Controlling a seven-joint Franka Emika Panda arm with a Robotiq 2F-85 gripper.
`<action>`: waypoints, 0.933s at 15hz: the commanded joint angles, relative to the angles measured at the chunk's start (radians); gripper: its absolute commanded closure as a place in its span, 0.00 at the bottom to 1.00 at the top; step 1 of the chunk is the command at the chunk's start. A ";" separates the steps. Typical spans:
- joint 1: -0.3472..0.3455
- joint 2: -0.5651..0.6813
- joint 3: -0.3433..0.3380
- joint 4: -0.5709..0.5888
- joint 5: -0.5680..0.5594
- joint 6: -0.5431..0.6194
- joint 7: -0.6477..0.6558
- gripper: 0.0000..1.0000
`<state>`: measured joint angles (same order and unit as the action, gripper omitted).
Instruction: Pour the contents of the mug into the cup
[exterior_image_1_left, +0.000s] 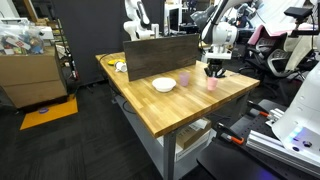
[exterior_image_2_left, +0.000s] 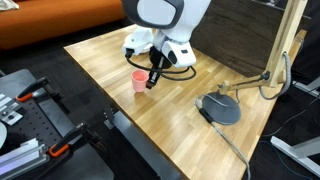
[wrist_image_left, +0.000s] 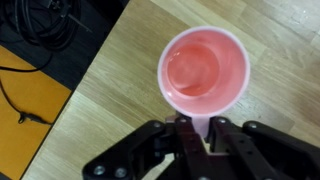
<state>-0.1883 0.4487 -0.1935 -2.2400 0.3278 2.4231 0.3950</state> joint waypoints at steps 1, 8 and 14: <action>0.005 -0.003 -0.008 0.003 0.002 0.008 0.013 0.96; 0.021 -0.058 -0.041 0.017 -0.003 0.122 0.110 0.96; 0.029 -0.078 -0.029 0.033 -0.003 0.100 0.117 0.85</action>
<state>-0.1593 0.3707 -0.2216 -2.2083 0.3258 2.5250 0.5112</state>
